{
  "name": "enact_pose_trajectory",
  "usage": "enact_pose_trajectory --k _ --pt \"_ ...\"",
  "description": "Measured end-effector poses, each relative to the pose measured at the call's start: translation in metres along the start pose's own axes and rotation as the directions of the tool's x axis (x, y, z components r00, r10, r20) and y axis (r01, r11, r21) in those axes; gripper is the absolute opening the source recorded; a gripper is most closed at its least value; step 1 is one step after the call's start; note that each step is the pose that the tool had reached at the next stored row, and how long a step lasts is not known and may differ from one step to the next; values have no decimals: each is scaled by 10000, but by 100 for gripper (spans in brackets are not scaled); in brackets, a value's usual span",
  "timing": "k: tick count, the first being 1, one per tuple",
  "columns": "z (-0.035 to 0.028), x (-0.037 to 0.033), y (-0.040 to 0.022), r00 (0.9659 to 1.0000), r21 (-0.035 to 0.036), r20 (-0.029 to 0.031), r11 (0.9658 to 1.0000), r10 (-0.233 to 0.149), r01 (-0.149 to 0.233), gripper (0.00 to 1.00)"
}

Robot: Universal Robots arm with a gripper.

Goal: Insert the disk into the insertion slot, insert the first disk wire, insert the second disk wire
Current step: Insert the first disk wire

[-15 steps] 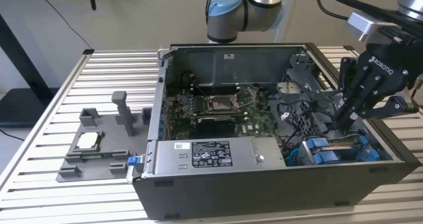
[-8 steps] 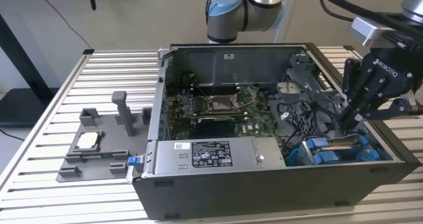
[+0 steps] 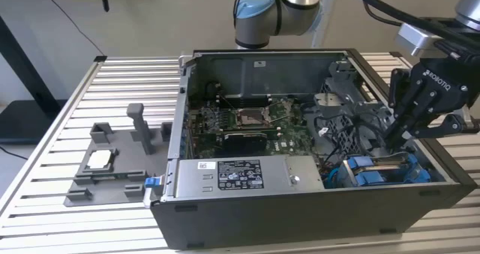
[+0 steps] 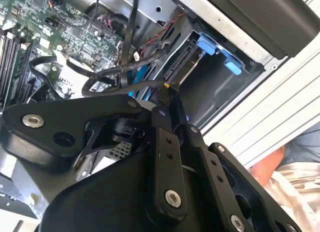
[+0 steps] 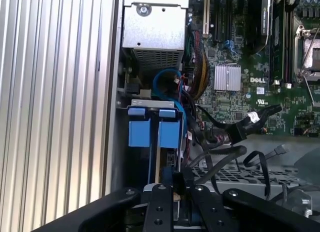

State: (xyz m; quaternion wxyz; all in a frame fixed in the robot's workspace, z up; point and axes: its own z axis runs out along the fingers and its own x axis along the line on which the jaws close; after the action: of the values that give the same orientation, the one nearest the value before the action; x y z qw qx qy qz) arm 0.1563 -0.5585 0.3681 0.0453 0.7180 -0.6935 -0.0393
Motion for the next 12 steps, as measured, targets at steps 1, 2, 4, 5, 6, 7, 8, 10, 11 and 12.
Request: enact_pose_trajectory --k 1,2,4,5,6,7,8,10,11,12 --pt "7 1 -1 10000 15 40 10000 -5 5 19" --pt "15 3 -3 9999 29 101 10000 -12 11 19" --pt "26 14 -8 9997 50 253 10000 -30 29 19" --pt "30 22 -13 9994 56 343 10000 -41 39 19" --pt "35 32 -18 9991 60 422 10000 -51 48 19" --pt "43 46 -25 9988 63 489 10000 -59 56 19" --pt "49 64 -31 9986 64 517 10000 -63 59 19" --pt "65 81 -43 9986 65 523 10000 -63 60 19" --pt "77 85 -50 9986 65 523 10000 -63 59 19" --pt "90 89 -61 9986 64 523 10000 -63 59 19"
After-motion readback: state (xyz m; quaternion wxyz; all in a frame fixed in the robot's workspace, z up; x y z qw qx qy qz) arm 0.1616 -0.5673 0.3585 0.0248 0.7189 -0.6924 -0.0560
